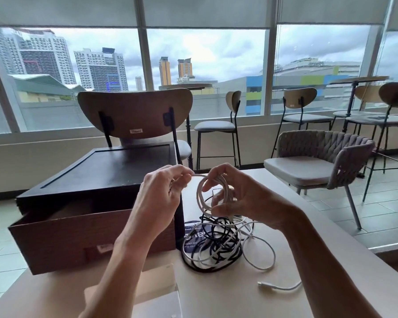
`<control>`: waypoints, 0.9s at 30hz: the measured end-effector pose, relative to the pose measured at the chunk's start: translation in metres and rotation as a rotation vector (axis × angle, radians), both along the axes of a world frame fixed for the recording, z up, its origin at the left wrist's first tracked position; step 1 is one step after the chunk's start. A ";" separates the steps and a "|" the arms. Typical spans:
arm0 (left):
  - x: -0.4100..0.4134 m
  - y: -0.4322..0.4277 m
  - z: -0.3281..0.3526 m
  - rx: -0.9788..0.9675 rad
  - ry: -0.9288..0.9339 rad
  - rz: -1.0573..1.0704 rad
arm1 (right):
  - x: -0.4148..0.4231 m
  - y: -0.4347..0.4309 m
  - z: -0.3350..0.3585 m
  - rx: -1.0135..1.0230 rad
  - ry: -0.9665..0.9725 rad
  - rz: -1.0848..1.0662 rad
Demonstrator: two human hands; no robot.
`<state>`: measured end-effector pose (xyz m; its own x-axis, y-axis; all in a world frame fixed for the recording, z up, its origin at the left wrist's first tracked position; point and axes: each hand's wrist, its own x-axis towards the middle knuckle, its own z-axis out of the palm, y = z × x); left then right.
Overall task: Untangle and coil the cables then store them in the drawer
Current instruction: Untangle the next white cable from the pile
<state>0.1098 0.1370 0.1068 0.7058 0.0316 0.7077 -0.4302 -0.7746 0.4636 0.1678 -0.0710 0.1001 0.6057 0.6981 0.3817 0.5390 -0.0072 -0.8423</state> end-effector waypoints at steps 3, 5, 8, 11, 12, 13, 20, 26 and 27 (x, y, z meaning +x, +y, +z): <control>0.001 0.001 0.000 0.004 -0.092 0.044 | 0.002 -0.001 -0.003 -0.021 0.018 0.004; 0.001 0.008 0.003 0.011 -0.154 0.125 | 0.004 -0.005 -0.004 -0.027 0.038 -0.016; -0.002 0.013 0.008 -0.025 -0.160 0.158 | 0.005 -0.013 0.002 -0.040 0.018 -0.030; -0.004 0.007 0.007 -0.045 -0.099 0.113 | 0.002 -0.015 0.006 -0.086 -0.051 -0.030; -0.004 0.004 0.007 -0.049 -0.085 0.101 | 0.001 -0.015 0.007 -0.093 -0.044 -0.015; -0.003 0.002 0.007 -0.057 -0.078 0.094 | 0.000 -0.014 0.008 -0.093 -0.027 -0.002; -0.007 -0.003 0.009 -0.081 -0.017 0.028 | -0.001 0.001 0.005 -0.115 -0.032 -0.078; -0.002 -0.004 0.002 -0.129 0.080 0.007 | 0.000 0.005 0.002 -0.048 0.043 0.008; -0.001 -0.004 0.002 -0.148 0.081 0.021 | 0.000 0.005 0.002 -0.029 0.063 0.028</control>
